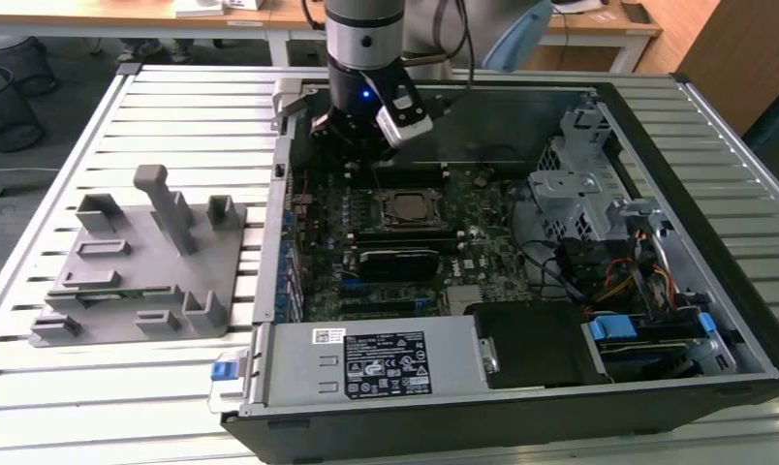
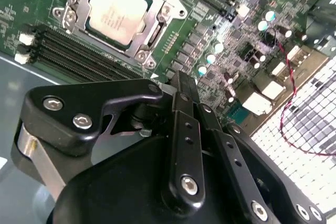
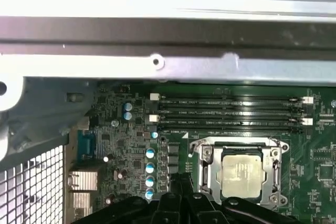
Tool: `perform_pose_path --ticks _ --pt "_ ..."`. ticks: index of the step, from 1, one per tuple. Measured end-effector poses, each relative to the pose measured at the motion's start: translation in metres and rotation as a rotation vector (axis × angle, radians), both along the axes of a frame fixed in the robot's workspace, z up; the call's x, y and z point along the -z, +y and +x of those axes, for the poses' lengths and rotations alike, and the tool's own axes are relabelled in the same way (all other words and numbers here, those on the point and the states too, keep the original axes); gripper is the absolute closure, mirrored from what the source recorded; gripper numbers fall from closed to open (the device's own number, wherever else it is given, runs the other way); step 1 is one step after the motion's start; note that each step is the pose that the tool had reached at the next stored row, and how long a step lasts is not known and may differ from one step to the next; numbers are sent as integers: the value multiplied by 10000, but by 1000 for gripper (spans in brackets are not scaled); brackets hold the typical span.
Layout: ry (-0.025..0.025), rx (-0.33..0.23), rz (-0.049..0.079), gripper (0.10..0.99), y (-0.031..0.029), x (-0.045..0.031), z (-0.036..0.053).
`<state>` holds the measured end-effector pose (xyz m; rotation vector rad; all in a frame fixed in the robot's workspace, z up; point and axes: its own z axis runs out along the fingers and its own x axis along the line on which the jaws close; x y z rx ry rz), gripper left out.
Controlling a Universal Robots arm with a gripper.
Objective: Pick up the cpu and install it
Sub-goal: 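Install the first cpu locking lever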
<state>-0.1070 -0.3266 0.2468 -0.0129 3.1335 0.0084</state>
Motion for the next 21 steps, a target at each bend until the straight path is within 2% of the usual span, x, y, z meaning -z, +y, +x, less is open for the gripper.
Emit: perform_pose_path --ticks 5,12,15,21 --pt "-4 0 1 980 90 -11 -2" --pt "-17 1 0 980 158 -46 -5" --pt "-80 0 -3 980 159 -51 -25" --pt "-137 -1 1 980 170 -91 -30"
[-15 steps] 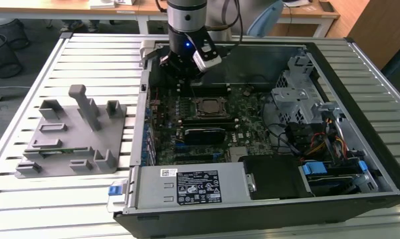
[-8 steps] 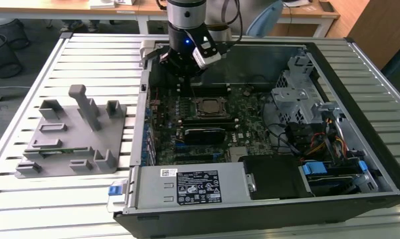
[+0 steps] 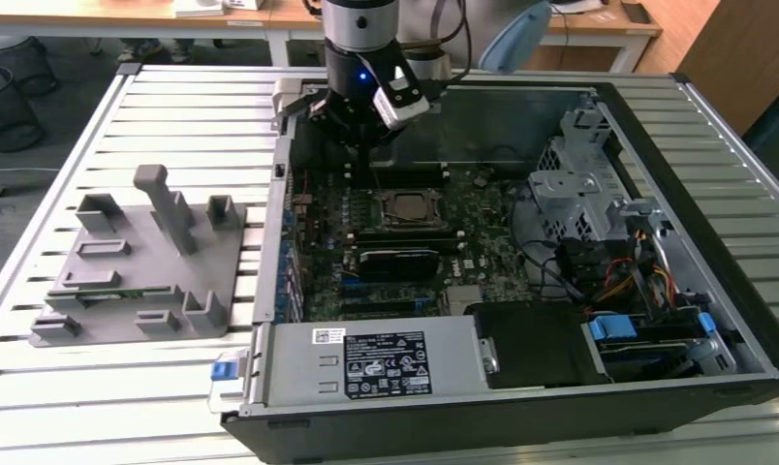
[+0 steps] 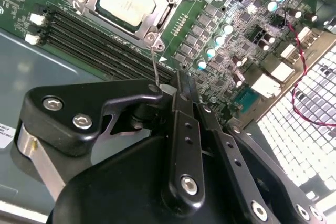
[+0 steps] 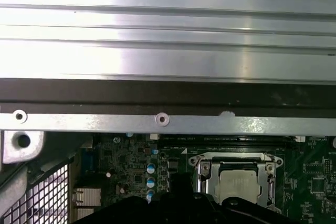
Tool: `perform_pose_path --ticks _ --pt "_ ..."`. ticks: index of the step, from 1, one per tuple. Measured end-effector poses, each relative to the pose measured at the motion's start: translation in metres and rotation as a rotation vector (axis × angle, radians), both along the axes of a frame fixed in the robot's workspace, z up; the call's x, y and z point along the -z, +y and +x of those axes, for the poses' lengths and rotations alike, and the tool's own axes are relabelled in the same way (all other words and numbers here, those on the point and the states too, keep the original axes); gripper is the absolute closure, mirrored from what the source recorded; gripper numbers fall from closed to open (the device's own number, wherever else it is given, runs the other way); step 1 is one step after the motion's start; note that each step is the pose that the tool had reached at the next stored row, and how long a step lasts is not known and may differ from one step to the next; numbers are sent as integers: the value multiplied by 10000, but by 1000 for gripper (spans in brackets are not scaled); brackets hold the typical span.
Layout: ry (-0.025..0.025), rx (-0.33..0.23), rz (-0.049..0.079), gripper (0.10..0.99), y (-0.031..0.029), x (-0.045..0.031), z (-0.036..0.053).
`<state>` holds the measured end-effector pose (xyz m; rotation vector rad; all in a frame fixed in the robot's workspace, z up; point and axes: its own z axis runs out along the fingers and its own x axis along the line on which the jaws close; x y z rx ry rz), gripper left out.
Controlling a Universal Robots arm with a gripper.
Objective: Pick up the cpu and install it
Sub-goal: 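Install the first cpu locking lever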
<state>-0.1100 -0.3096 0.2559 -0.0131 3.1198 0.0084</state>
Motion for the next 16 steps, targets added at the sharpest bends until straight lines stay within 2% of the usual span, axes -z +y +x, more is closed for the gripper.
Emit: perform_pose_path --ticks 6,16 --pt "-4 1 -2 980 5 -3 32" --pt "8 -1 -2 980 7 8 261"
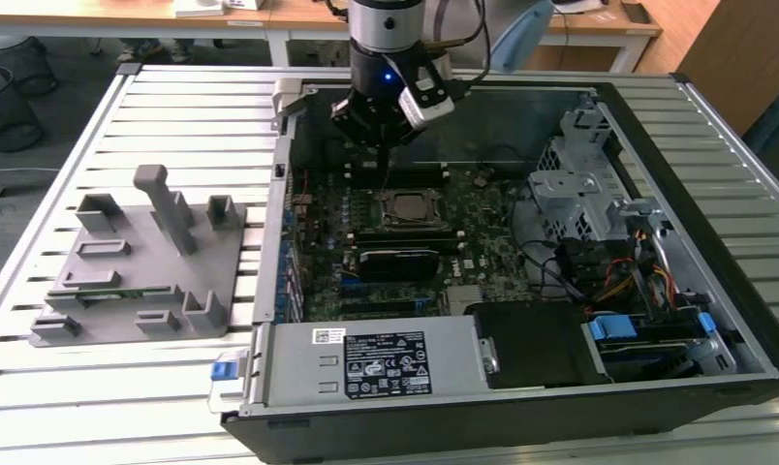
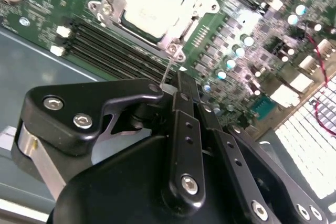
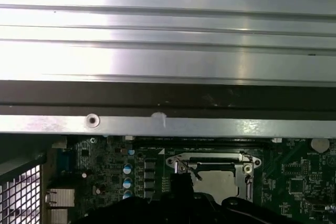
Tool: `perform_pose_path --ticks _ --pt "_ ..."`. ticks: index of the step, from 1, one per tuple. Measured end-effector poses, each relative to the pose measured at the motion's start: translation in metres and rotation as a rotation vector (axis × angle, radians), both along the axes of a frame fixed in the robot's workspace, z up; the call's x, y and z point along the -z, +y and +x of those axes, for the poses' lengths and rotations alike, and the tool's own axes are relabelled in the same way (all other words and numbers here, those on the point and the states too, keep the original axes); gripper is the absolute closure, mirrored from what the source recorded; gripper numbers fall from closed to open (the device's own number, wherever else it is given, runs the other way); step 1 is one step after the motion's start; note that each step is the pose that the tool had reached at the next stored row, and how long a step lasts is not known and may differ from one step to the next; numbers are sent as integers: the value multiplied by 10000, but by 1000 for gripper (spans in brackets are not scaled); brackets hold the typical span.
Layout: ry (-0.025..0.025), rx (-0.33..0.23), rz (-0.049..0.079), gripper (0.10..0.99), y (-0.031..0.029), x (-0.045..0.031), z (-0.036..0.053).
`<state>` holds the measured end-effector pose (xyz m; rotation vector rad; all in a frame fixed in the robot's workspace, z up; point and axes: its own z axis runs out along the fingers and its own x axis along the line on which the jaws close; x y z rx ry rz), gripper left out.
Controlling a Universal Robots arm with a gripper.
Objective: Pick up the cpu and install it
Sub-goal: 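Install the first cpu locking lever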
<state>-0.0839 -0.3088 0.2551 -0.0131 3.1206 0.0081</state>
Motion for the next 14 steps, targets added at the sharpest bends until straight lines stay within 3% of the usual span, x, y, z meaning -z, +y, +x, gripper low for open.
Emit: perform_pose_path --ticks 5,9,14 --pt "1 0 21 980 -6 11 22" --pt "-1 0 600 980 -43 21 23" --pt "-5 25 623 980 -47 53 29"
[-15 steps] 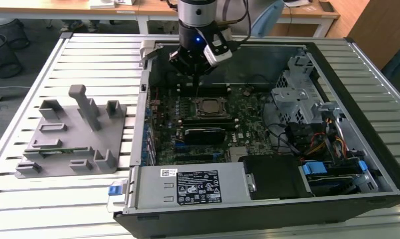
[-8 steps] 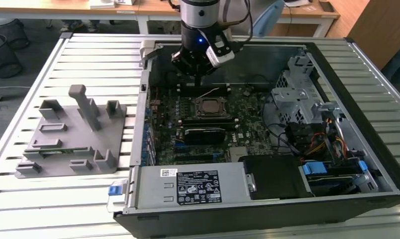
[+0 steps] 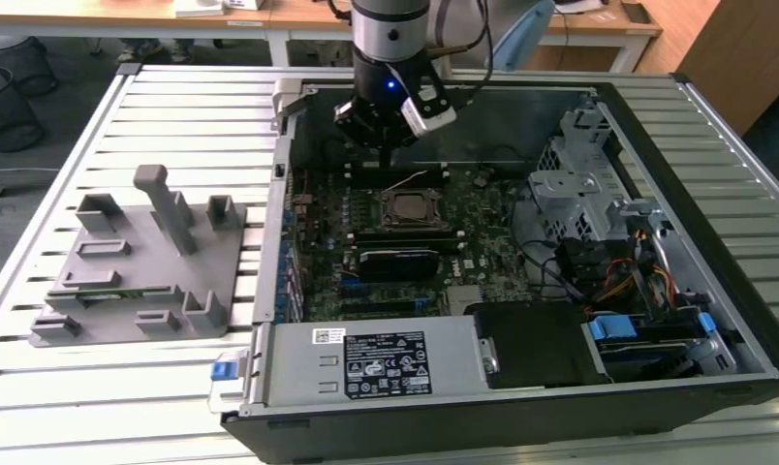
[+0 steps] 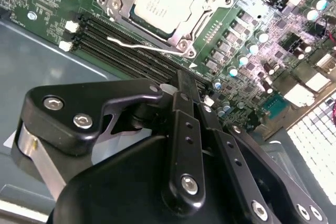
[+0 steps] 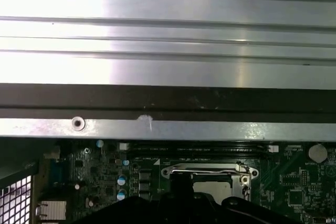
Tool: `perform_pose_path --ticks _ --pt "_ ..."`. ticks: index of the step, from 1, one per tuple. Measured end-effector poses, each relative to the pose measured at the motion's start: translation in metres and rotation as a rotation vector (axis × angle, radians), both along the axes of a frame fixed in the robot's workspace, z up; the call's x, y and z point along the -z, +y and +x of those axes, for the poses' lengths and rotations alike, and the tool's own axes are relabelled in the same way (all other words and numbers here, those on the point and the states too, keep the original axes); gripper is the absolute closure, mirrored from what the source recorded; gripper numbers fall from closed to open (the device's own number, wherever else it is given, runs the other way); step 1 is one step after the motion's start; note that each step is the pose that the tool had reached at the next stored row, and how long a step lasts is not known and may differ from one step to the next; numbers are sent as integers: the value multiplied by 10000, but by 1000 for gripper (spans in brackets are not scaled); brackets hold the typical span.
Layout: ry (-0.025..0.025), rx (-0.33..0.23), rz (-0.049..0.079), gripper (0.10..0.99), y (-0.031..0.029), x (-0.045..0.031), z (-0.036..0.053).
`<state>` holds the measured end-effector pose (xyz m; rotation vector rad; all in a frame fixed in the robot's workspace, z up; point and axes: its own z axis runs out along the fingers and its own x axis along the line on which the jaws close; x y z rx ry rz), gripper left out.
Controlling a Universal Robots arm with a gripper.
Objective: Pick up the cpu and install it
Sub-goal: 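Install the first cpu locking lever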
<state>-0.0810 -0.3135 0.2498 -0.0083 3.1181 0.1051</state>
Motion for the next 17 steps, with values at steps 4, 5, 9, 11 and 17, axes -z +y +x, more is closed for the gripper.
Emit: perform_pose_path --ticks 4,5,9,11,17 --pt "-1 6 0 980 0 28 58" --pt "1 7 -1 980 0 35 75" --pt "0 6 0 980 0 70 127" --pt "0 7 0 980 0 100 147" --pt "-1 8 27 980 0 170 194"
